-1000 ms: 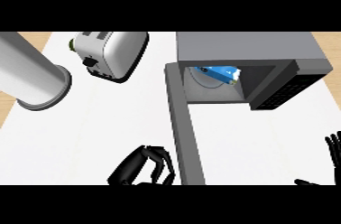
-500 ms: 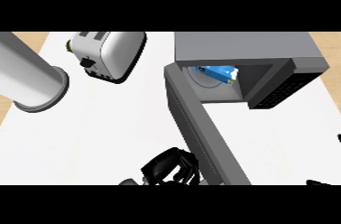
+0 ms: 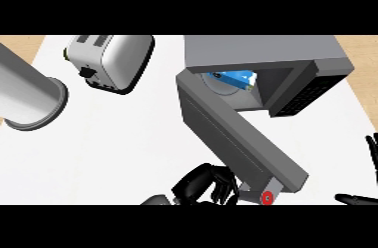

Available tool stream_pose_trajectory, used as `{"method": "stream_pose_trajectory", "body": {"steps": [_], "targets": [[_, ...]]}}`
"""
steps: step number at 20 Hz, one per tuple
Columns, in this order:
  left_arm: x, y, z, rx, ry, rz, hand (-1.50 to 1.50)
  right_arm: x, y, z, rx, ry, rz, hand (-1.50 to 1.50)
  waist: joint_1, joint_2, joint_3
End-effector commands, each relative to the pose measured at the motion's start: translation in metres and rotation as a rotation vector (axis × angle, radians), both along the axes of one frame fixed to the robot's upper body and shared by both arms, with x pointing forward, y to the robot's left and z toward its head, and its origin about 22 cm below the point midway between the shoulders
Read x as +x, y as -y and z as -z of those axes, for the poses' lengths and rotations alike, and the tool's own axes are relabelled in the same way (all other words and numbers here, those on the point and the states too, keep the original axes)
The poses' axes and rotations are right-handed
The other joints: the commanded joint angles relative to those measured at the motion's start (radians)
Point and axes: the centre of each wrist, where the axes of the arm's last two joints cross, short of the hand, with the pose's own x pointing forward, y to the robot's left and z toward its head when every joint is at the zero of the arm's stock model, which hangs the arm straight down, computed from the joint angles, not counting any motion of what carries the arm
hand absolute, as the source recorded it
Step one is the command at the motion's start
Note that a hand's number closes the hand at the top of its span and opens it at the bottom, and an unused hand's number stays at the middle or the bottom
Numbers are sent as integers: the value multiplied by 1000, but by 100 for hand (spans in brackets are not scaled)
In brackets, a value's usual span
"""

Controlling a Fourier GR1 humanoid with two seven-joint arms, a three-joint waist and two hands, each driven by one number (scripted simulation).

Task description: Pick up the milk, place it into the microwave and close the microwave

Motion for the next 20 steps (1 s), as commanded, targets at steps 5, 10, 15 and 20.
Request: {"method": "stream_pose_trajectory", "body": {"steps": [5, 10, 15, 20], "targets": [[2, 30, -19, -73, 31, -58, -150, 19, -2, -31, 26, 96, -150, -150, -71, 6, -4], [28, 43, -48, -90, 75, -79, 150, 32, -19, -33, 36, 92, -196, -150, -108, 15, -3], [47, 49, -67, -118, 173, -146, 150, 45, -18, -53, 24, 106, -258, -150, -147, 20, -4], [71, 52, -84, -116, 199, -209, 150, 57, -20, -70, -4, 127, -313, -150, -198, 34, -4]]}}
